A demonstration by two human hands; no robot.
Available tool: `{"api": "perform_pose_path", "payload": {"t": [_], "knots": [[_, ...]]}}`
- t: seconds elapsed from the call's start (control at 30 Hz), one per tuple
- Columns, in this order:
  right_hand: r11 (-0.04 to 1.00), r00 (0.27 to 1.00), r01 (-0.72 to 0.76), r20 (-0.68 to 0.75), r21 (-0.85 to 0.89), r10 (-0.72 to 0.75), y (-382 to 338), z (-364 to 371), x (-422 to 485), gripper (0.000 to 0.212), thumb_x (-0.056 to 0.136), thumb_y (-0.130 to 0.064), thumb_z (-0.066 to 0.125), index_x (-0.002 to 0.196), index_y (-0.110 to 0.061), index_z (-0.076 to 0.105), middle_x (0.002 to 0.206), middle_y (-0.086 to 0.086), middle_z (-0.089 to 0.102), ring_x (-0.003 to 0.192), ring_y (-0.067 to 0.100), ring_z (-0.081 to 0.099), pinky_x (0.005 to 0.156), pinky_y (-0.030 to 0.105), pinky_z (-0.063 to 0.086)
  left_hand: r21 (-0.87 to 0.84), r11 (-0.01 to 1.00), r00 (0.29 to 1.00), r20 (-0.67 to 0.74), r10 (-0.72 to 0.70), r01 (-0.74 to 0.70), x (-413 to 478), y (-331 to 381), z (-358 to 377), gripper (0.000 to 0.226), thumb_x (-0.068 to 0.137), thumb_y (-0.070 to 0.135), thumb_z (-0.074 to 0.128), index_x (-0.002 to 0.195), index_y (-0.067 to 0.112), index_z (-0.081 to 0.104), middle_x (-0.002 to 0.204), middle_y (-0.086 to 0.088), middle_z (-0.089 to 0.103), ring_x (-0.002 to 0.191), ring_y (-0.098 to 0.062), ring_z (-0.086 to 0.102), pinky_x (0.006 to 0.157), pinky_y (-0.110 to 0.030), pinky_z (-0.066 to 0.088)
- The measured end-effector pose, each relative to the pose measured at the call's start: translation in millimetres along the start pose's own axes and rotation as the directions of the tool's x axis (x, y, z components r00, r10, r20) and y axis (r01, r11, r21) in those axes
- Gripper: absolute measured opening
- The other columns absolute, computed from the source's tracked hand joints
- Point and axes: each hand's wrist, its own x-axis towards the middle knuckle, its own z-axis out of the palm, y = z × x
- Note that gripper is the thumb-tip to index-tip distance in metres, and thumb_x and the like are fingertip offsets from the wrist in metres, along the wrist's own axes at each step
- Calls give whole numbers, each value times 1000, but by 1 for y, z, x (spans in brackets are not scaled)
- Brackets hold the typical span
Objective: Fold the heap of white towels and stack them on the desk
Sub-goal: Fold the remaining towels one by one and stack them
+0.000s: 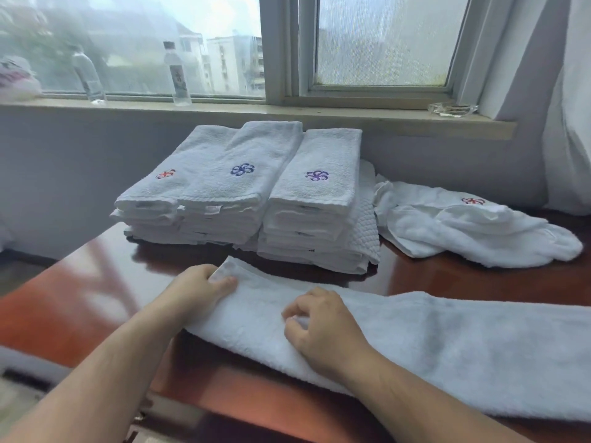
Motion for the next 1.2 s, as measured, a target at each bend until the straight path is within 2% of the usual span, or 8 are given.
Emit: {"api": "perform_pose_path", "payload": {"t": [0.2, 0.37, 0.5, 0.63, 0.8, 0.93, 1.1, 1.2], "knots": [[949, 984, -170, 101, 267, 148, -8, -2, 21, 17, 89, -31, 60, 84, -22, 74, 77, -11, 73, 65, 2, 63, 54, 11, 45, -460, 881, 980, 200, -14, 107, -10, 0, -28, 30, 76, 22, 60, 96, 3, 73, 107, -24, 71, 89, -33, 71, 78, -42, 50], [823, 982, -189, 117, 536, 150, -7, -23, 18, 36, 101, -46, 53, 93, -19, 75, 85, 0, 77, 73, 7, 67, 71, 25, 47, -769, 626, 920, 328, 213, 129, -34, 25, -37, 24, 94, 13, 60, 110, -2, 71, 104, -24, 70, 87, -27, 68, 64, -31, 57], [511, 937, -349, 275, 786, 217, -8, -46, 6, 62, 98, -59, 46, 104, -2, 70, 93, 21, 75, 78, 28, 72, 68, 33, 53, -823, 561, 917, 291, 273, 94, -61, 72, -12, 14, 98, 12, 57, 102, 5, 69, 84, -10, 69, 70, -19, 67, 54, -26, 53], [320, 917, -396, 354, 861, 184, 10, -81, -10, 91, 88, -74, 37, 119, 6, 69, 114, 28, 70, 99, 37, 70, 87, 44, 57, -790, 613, 849, 338, 407, 20, -77, 122, 23, 15, 99, 16, 57, 108, 12, 69, 84, -3, 72, 74, -13, 68, 65, -25, 54], [-11, 945, -271, 268, 963, 188, 47, -112, -35, 83, 97, -67, 39, 143, 0, 51, 146, 23, 52, 135, 34, 51, 115, 45, 38, -468, 846, 794, 399, 459, -254, -76, 157, 65, 34, 100, 16, 43, 117, 6, 71, 101, 2, 72, 77, -10, 52, 75, -26, 42], [116, 920, -295, 249, 949, 304, 71, -113, -48, 67, 102, -56, 46, 138, -1, 57, 137, 25, 59, 129, 35, 57, 111, 45, 42, -524, 835, 764, 467, 444, -165, -76, 164, 84, 48, 93, 1, 42, 128, 26, 63, 90, 8, 72, 73, -11, 50, 67, -18, 42], [360, 833, -317, 76, 878, 548, 84, -120, -48, 35, 100, -25, 58, 114, 5, 69, 107, 22, 74, 101, 37, 72, 97, 52, 55, -702, 711, 863, 383, 329, 40, -69, 173, 106, 48, 87, -12, 36, 117, 13, 64, 81, -5, 64, 65, -16, 50, 65, -28, 41], [498, 815, -330, -24, 802, 579, 89, -138, -53, 27, 101, -20, 57, 100, 1, 74, 98, 17, 77, 89, 31, 76, 72, 38, 63, -605, 757, 864, 218, 454, -246, -62, 171, 113, 44, 89, -2, 42, 114, 24, 68, 86, 9, 67, 70, -5, 57, 66, -17, 43]]}}
